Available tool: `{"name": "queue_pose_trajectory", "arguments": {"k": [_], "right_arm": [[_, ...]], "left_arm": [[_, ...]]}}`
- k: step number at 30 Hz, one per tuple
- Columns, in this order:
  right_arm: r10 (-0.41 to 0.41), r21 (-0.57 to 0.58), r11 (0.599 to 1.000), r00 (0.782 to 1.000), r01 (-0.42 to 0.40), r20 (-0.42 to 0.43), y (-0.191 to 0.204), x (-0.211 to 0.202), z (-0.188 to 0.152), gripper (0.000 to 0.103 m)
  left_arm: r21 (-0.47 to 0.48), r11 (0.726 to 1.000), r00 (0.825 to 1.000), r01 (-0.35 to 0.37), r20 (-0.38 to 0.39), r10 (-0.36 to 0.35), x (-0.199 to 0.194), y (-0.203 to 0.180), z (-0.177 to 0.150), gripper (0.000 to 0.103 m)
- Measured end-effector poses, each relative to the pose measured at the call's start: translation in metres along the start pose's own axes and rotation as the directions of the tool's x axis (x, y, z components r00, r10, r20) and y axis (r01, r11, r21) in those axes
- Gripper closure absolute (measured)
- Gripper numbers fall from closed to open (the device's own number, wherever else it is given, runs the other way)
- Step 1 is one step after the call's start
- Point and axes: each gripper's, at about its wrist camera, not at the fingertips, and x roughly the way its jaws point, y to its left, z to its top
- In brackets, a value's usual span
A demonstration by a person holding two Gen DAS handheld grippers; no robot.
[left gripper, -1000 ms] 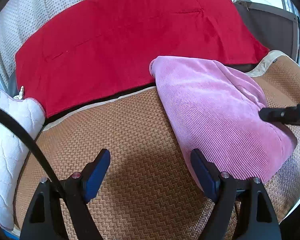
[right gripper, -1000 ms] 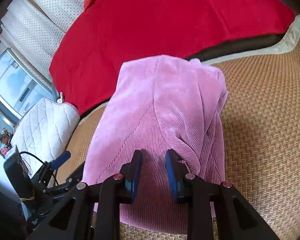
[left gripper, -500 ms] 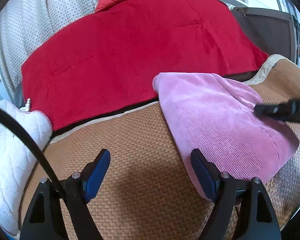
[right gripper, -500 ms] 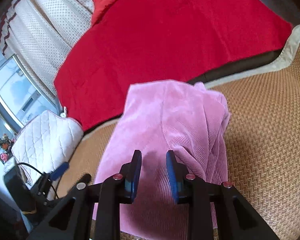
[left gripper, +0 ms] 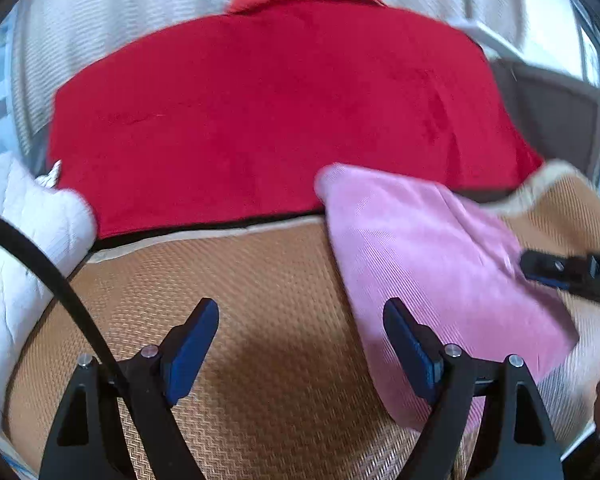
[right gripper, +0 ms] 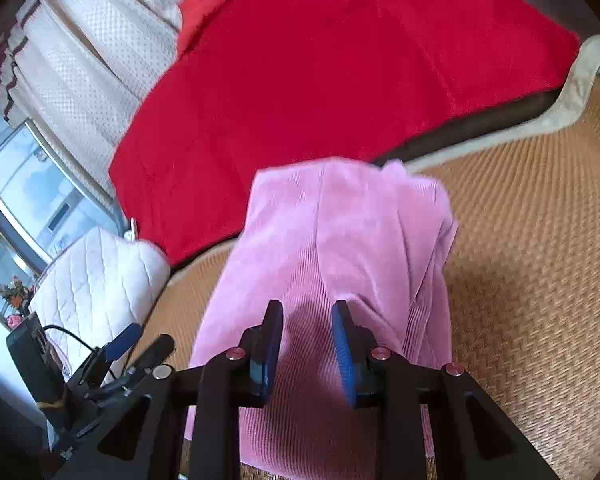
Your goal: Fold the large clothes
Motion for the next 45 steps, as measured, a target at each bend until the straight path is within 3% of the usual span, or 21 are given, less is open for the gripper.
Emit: {"name": "queue_pose_trajectory", "arguments": {"k": [1, 2, 3, 4, 7, 11, 16, 27, 45], "right_arm": [[-0.003, 0.003, 1.0, 1.0, 0.002, 0.022, -0.001, -0.006, 0.001, 0.071], [-0.013, 0.005, 1.0, 0.999, 0.013, 0.042, -0.001, -0.011, 0.002, 0.058], [-0.026, 0.008, 1.0, 0.998, 0.026, 0.063, -0.001, -0.016, 0.002, 0.027], [-0.041, 0.006, 0.999, 0.994, 0.041, 0.1, 0.0, -0.023, 0.002, 0.019], [-0.058, -0.013, 0.998, 0.986, 0.061, 0.156, 0.003, -0.036, 0.003, 0.019], [-0.034, 0.059, 0.998, 0.984, 0.024, 0.174, -0.007, -0.043, 0.005, 0.019], [-0.007, 0.09, 0.996, 0.977, -0.013, 0.215, -0.009, -0.053, 0.004, 0.019], [-0.015, 0.021, 1.0, 0.981, 0.011, 0.193, 0.006, -0.045, 0.001, 0.019], [-0.003, 0.016, 1.0, 0.987, 0.0, 0.16, 0.009, -0.033, 0.002, 0.019]], "left_arm": [[-0.026, 1.0, 1.0, -0.003, 0.007, 0.004, -0.002, 0.005, 0.001, 0.015], [-0.056, 0.998, 1.0, -0.004, 0.014, 0.005, -0.003, 0.012, 0.003, 0.014], [-0.081, 0.997, 1.0, -0.002, 0.018, 0.003, -0.003, 0.017, 0.003, 0.014], [-0.099, 0.995, 1.0, 0.002, 0.017, 0.0, -0.004, 0.02, 0.003, 0.013], [-0.114, 0.993, 1.0, -0.008, 0.007, 0.009, -0.003, 0.027, 0.003, 0.013], [-0.07, 0.996, 0.997, -0.061, 0.036, 0.064, -0.007, 0.024, 0.002, 0.013], [-0.037, 0.997, 0.997, -0.063, 0.05, 0.065, -0.01, 0.023, 0.001, 0.013], [-0.025, 0.997, 0.994, -0.079, 0.077, 0.08, -0.013, 0.023, 0.005, 0.013], [-0.017, 0.997, 0.993, -0.069, 0.098, 0.07, -0.019, 0.022, 0.01, 0.013]]}}
